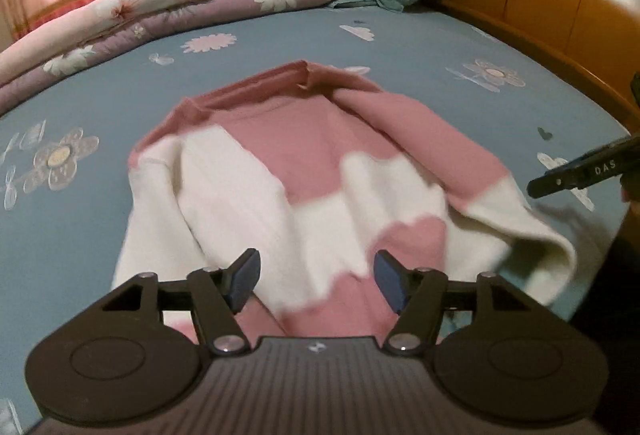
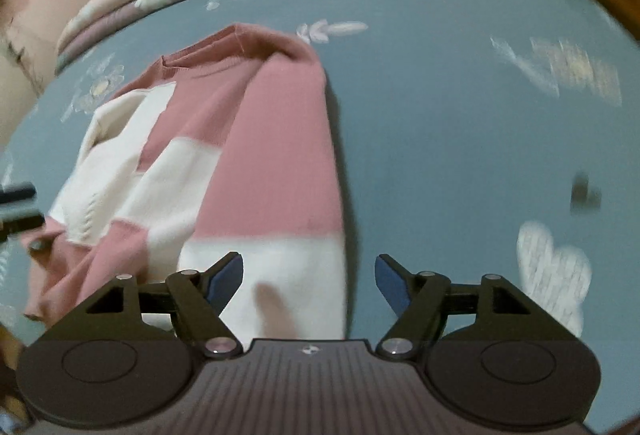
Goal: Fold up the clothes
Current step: 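Lay the sweater flat on the bed and open both grippers, then grasp the white sleeve cuff with the right gripper and pull it outward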
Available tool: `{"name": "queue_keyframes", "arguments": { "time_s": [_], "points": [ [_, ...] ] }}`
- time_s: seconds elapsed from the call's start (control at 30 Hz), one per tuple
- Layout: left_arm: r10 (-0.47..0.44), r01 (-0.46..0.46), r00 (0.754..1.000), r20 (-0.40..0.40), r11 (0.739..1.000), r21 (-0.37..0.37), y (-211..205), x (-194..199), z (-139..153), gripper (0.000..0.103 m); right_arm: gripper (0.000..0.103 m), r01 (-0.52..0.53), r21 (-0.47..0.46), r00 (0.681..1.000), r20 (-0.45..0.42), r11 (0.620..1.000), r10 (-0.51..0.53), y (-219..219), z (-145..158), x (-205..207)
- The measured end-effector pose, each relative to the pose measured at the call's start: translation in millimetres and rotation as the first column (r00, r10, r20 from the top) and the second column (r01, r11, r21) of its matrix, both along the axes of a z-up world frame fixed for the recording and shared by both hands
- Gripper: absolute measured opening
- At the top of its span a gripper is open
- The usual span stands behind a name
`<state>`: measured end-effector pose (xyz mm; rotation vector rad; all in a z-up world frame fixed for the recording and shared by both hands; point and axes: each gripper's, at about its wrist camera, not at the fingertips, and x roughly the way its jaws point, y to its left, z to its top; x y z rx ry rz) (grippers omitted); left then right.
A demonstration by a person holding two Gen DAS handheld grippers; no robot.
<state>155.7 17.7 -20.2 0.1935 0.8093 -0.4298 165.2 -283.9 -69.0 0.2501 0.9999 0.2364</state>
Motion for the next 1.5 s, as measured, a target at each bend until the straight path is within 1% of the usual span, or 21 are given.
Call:
{"name": "queue_keyframes", "arguments": {
  "time_s": [0.1, 0.13, 0.27, 0.33, 0.37, 0.47, 0.67, 0.73, 0.8, 0.9, 0.97, 1.07, 1.13, 1.2, 1.27, 1.3, 1.33, 1.37, 1.43, 1.5],
  "points": [
    [0.011, -0.012, 1.0, 0.014, 0.999, 0.031, -10.6, -26.2, -9.0, 0.064, 0.077, 0.037, 0.045, 0.999, 0.002, 0.998, -0.037, 1.1, -1.7, -22.9],
    [0.014, -0.014, 1.0, 0.014, 1.0, 0.028, -13.5, -34.3, -12.0, 0.064, 0.077, 0.029, 0.04, 1.0, 0.01, 0.999, -0.03, 3.7, -0.4, -28.8],
    [0.019, -0.021, 0.999, -0.043, 0.999, -0.042, -15.7, -51.4, -23.3, 0.066, 0.077, -0.011, 0.005, 0.999, 0.046, 1.0, 0.01, 14.4, 5.2, -49.0],
    [0.044, -0.047, 0.997, -0.063, 0.998, -0.048, -17.9, -54.2, -29.0, 0.068, 0.077, -0.021, -0.017, 0.998, 0.061, 1.0, 0.022, 19.1, 6.3, -54.2],
    [0.062, -0.065, 0.996, -0.069, 0.997, -0.043, -20.0, -56.2, -31.9, 0.071, 0.077, -0.026, -0.023, 0.998, 0.059, 0.999, 0.028, 21.9, 5.6, -55.5],
    [0.122, -0.123, 0.991, -0.063, 0.992, -0.017, -23.2, -60.9, -36.0, 0.071, 0.077, -0.037, -0.01, 0.997, 0.064, 0.999, 0.038, 27.7, 3.4, -60.6],
    [0.183, -0.187, 0.98, -0.078, 0.981, -0.047, -24.1, -71.2, -38.5, 0.073, 0.077, -0.082, -0.057, 0.992, 0.086, 0.995, 0.087, 39.2, 2.7, -68.3],
    [0.205, -0.21, 0.975, -0.084, 0.976, -0.052, -23.0, -74.3, -38.8, 0.073, 0.077, -0.093, -0.087, 0.989, 0.103, 0.992, 0.102, 42.5, 4.9, -70.0],
    [0.22, -0.225, 0.972, -0.087, 0.973, -0.051, -23.9, -77.7, -39.3, 0.073, 0.077, -0.105, -0.1, 0.987, 0.113, 0.989, 0.116, 44.2, 6.5, -71.4],
    [0.238, -0.243, 0.967, -0.094, 0.969, -0.047, -24.5, -83.2, -40.5, 0.073, 0.077, -0.112, -0.093, 0.987, 0.109, 0.989, 0.122, 46.8, 4.7, -70.8],
    [0.241, -0.248, 0.965, -0.103, 0.967, -0.059, -24.7, -86.1, -43.0, 0.073, 0.077, -0.116, -0.095, 0.987, 0.099, 0.989, 0.125, 49.1, 2.1, -69.5],
    [0.247, -0.258, 0.961, -0.127, 0.963, -0.079, -23.9, -88.2, -46.8, 0.073, 0.077, -0.106, -0.123, 0.988, 0.1, 0.987, 0.119, 53.8, 0.0, -68.4],
    [0.254, -0.263, 0.959, -0.128, 0.962, -0.066, -24.9, -88.2, -48.0, 0.073, 0.076, -0.098, -0.147, 0.989, 0.099, 0.984, 0.114, 57.2, -1.6, -67.2],
    [0.261, -0.269, 0.958, -0.121, 0.961, -0.056, -25.4, -88.5, -48.1, 0.073, 0.07, -0.092, -0.182, 0.989, 0.098, 0.979, 0.111, 60.7, -4.5, -65.9],
    [0.26, -0.269, 0.958, -0.123, 0.961, -0.064, -24.6, -89.1, -47.7, 0.073, 0.044, -0.088, -0.218, 0.99, 0.091, 0.972, 0.11, 63.1, -8.4, -64.2],
    [0.26, -0.269, 0.958, -0.124, 0.961, -0.068, -25.1, -89.2, -47.9, 0.073, 0.036, -0.09, -0.232, 0.99, 0.085, 0.969, 0.112, 62.7, -11.3, -63.1],
    [0.26, -0.27, 0.958, -0.123, 0.96, -0.07, -24.7, -89.4, -47.8, 0.073, 0.023, -0.093, -0.245, 0.99, 0.078, 0.965, 0.115, 62.1, -14.4, -62.0],
    [0.261, -0.271, 0.958, -0.121, 0.96, -0.072, -24.3, -89.6, -47.8, 0.073, 0.019, -0.091, -0.238, 0.991, 0.078, 0.967, 0.113, 59.3, -15.6, -61.4],
    [0.264, -0.274, 0.957, -0.121, 0.959, -0.078, -23.2, -89.6, -47.6, 0.073, 0.016, -0.074, -0.232, 0.991, 0.088, 0.97, 0.097, 52.2, -16.0, -60.1],
    [0.266, -0.276, 0.956, -0.123, 0.958, -0.08, -22.1, -89.3, -47.9, 0.073, 0.013, -0.041, -0.269, 0.99, 0.117, 0.962, 0.075, 46.8, -11.6, -57.8]
  ]
}}
